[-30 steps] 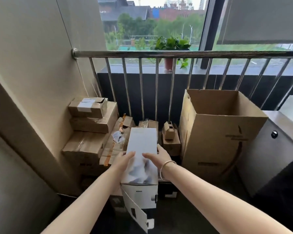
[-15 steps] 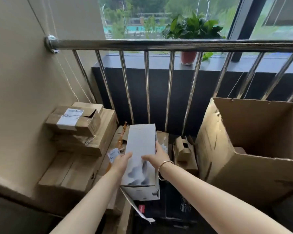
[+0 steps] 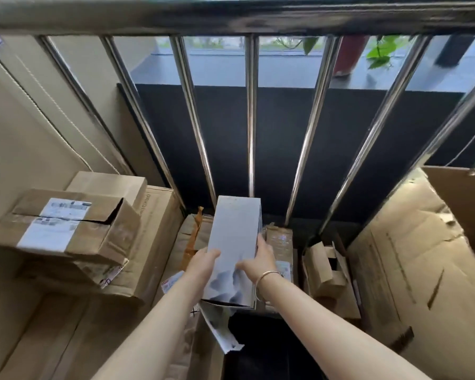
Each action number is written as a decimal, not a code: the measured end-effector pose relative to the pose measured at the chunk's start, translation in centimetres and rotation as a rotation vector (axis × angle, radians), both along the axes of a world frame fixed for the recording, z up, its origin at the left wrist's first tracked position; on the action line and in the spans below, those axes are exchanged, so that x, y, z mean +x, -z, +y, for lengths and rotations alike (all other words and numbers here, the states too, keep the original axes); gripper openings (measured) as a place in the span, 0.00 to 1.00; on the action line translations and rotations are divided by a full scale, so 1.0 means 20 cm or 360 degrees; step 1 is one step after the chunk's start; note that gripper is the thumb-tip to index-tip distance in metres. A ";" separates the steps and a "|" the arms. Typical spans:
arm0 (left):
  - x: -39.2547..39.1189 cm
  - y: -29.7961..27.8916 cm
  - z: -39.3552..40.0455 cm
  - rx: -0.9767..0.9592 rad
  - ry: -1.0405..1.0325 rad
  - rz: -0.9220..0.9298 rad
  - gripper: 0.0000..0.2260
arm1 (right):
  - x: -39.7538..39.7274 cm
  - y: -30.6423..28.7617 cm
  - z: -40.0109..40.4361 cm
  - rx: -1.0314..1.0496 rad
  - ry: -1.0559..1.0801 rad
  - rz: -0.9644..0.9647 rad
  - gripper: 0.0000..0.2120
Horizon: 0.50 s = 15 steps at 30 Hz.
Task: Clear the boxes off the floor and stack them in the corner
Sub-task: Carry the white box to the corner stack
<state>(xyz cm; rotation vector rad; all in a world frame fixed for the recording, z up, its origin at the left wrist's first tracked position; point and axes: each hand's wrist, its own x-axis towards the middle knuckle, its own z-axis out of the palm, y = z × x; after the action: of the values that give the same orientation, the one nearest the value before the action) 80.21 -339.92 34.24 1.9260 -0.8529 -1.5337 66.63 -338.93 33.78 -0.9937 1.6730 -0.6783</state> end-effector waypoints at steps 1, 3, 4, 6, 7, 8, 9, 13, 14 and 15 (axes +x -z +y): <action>-0.01 0.07 -0.04 0.0023 -0.0005 -0.0009 0.15 | 0.01 0.06 -0.04 -0.0014 -0.0006 0.0001 0.28; -0.03 0.17 -0.07 0.0044 -0.0007 -0.0012 0.19 | 0.02 0.18 -0.09 -0.0027 -0.0030 0.0026 0.30; -0.04 0.21 -0.07 0.0053 -0.0015 -0.0019 0.20 | 0.02 0.26 -0.11 -0.0028 -0.0058 0.0036 0.32; -0.07 0.29 -0.08 0.0046 -0.0021 -0.0096 0.14 | 0.03 0.38 -0.13 -0.0011 -0.0116 0.0039 0.40; -0.07 0.33 -0.09 0.0023 -0.0042 -0.0151 0.13 | 0.03 0.39 -0.13 -0.0021 -0.0138 0.0034 0.44; -0.07 0.37 -0.10 0.0002 -0.0066 -0.0194 0.14 | 0.03 0.39 -0.12 -0.0044 -0.0165 0.0026 0.46; -0.06 0.37 -0.10 -0.0012 -0.0091 -0.0223 0.16 | 0.04 0.34 -0.11 -0.0060 -0.0194 0.0024 0.48; -0.01 0.39 -0.16 -0.0094 -0.0110 -0.0318 0.12 | 0.10 0.33 -0.14 -0.0049 -0.0288 0.0056 0.49; 0.00 0.39 -0.17 -0.0111 -0.0091 -0.0336 0.13 | 0.11 0.34 -0.15 -0.0054 -0.0296 0.0057 0.50; 0.01 0.38 -0.17 -0.0124 -0.0071 -0.0362 0.14 | 0.12 0.36 -0.16 -0.0047 -0.0283 0.0035 0.49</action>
<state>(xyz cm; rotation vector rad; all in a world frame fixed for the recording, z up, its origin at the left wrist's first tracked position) 80.46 -343.34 26.59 2.0737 -0.9435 -1.2534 69.08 -342.04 26.58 -1.1593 1.5750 -0.5774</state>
